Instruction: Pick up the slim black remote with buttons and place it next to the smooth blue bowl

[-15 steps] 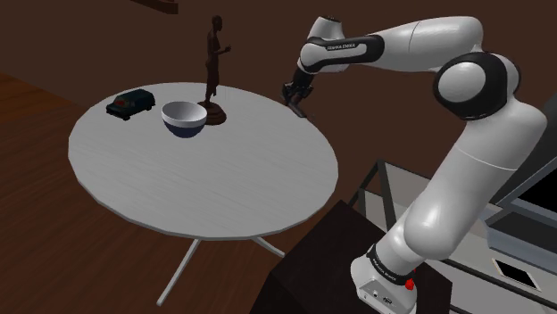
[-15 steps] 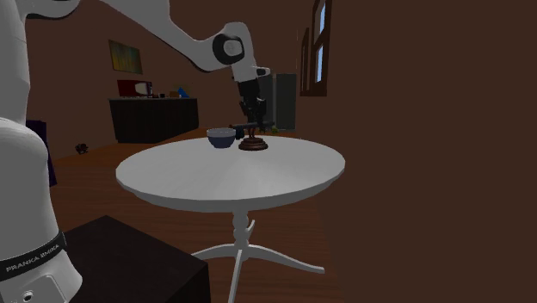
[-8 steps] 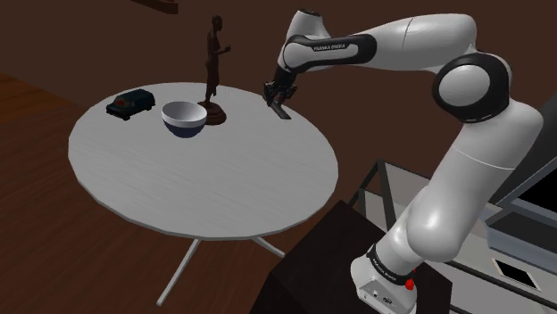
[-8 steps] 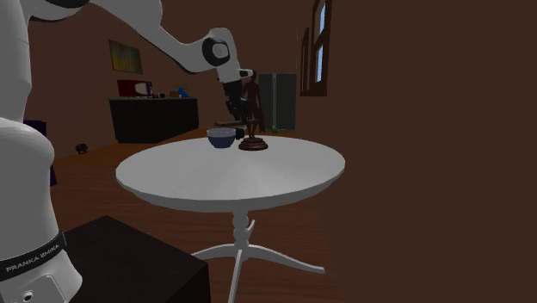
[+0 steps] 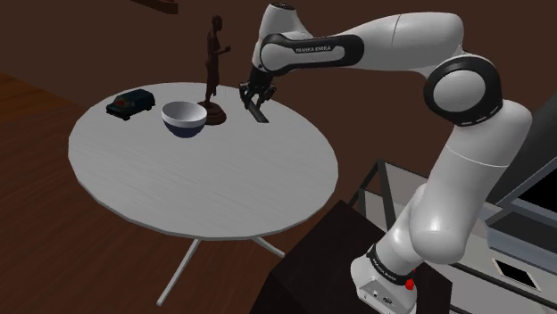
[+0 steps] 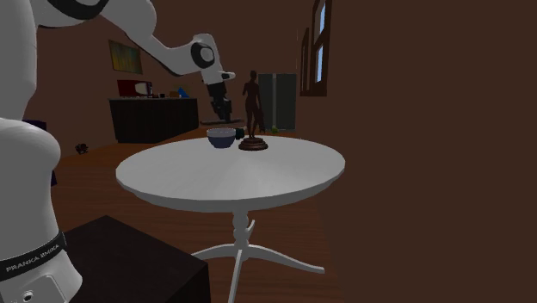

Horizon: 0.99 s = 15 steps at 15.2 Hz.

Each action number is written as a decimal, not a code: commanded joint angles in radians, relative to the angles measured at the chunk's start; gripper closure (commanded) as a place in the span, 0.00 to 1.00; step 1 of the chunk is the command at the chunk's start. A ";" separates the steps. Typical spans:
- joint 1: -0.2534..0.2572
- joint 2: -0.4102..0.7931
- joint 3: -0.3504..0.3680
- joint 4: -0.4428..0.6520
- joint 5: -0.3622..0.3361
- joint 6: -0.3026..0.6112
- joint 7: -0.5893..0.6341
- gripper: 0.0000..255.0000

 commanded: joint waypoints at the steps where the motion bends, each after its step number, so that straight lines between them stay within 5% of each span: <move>1: 0.027 0.024 0.015 0.036 -0.009 -0.017 0.046 1.00; 4: 0.056 0.057 0.030 0.085 -0.018 -0.039 0.092 1.00; 15: 0.055 0.095 0.028 -0.012 -0.027 0.095 0.111 1.00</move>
